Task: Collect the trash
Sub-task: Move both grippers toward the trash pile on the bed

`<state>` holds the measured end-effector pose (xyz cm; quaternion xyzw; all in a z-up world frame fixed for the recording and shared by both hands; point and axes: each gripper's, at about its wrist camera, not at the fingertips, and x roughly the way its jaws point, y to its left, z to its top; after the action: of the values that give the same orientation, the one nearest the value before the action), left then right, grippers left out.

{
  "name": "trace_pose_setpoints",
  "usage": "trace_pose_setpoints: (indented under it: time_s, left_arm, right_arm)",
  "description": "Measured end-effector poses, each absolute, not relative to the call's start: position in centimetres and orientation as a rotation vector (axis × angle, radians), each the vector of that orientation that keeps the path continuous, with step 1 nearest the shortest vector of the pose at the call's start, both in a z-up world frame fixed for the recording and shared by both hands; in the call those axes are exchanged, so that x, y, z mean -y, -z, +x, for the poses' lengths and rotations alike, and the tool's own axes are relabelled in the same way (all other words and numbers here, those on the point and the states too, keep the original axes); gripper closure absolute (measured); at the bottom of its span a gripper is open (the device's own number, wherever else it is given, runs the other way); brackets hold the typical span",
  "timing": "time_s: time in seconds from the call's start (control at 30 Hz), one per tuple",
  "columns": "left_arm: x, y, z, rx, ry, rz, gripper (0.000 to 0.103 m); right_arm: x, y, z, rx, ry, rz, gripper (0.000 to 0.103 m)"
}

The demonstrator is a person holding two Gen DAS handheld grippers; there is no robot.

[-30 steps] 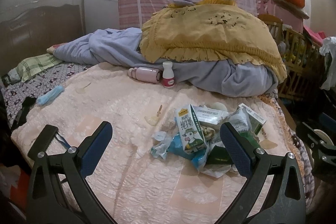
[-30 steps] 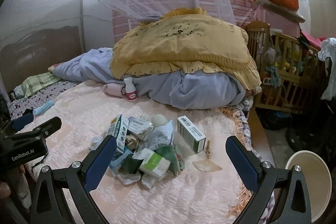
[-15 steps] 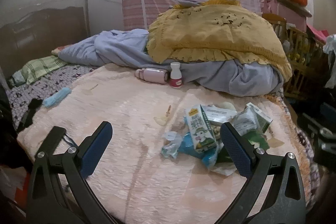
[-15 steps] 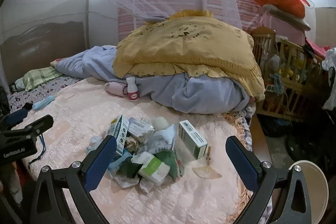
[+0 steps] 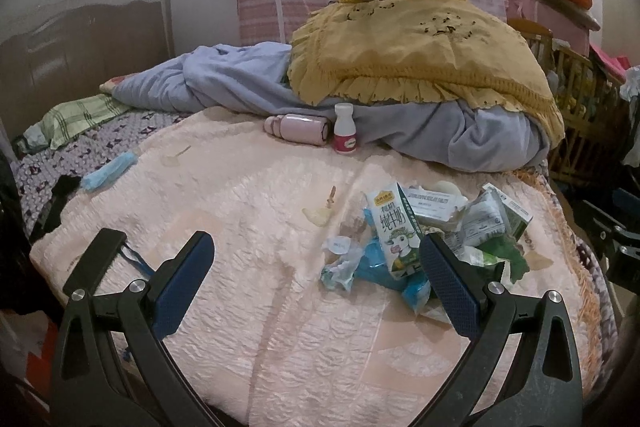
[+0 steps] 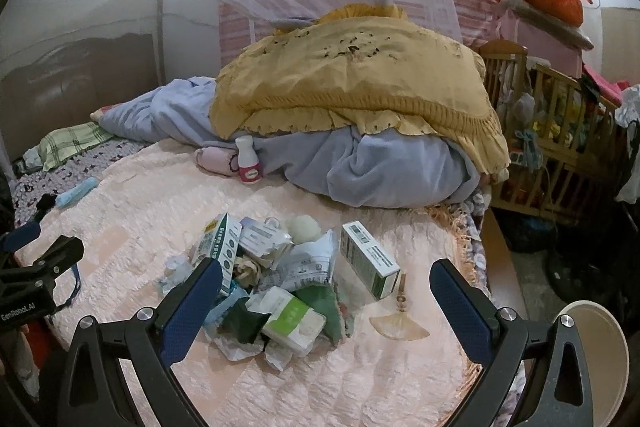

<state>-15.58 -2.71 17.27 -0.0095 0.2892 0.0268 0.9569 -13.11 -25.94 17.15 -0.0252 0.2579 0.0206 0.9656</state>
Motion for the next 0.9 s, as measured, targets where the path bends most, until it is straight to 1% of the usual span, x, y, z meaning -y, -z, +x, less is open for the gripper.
trace_pose_setpoints:
  time_s: [0.37,0.9]
  left_arm:
    - [3.4,-16.7,-14.6,-0.608,-0.026,-0.011,0.001]
    - [2.5,-15.4,-12.0,-0.641,-0.026,-0.008,0.001]
  right_arm:
    - [26.9,-16.7,-12.6,-0.557,-0.051,-0.031,0.000]
    - [30.0,-16.4,-12.7,-0.573,-0.005,-0.012,0.000]
